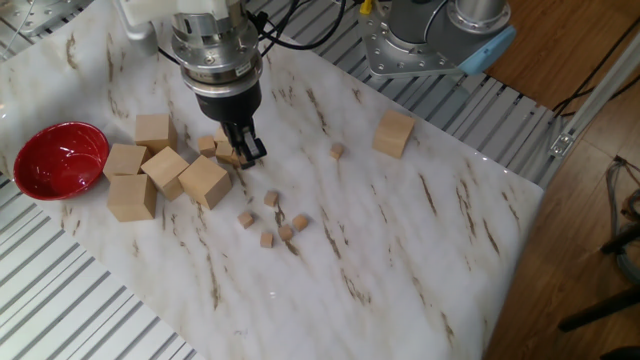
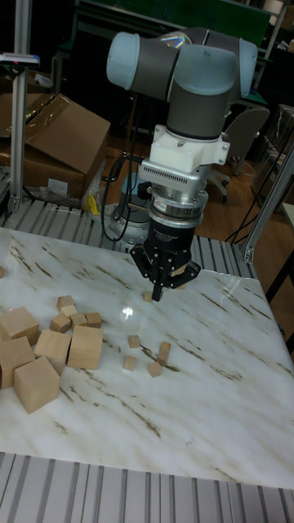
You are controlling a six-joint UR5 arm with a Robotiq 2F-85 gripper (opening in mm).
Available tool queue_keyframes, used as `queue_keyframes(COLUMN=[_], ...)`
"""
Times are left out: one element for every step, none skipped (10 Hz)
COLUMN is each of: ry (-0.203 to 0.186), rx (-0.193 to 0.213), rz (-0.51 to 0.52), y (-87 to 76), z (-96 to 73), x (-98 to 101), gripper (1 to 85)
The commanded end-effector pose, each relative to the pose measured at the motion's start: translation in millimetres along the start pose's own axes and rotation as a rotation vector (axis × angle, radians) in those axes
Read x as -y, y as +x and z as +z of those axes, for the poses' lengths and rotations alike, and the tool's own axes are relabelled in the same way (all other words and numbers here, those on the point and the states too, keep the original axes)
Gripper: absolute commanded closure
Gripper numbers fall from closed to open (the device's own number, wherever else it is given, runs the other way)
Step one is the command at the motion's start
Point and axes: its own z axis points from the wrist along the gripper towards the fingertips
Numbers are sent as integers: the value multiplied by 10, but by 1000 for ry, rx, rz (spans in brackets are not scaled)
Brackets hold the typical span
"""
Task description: Stack the blocks in a vertical line of five
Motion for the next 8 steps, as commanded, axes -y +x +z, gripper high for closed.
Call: queue_keyframes(ry=[-11, -9, -4, 7, 15, 18, 23, 30], rx=[-1, 0, -1, -3, -5, -8, -7, -6], rz=[2, 2, 0, -3, -6, 1, 3, -5], y=[-5, -9, -9, -7, -12, -7, -10, -15], z=[-7, -1, -7, -15, -22, -21, -16, -16], x=[-26, -26, -26, -19, -21, -31, -21, 3], gripper=[847, 847, 847, 847, 847, 847, 847, 847])
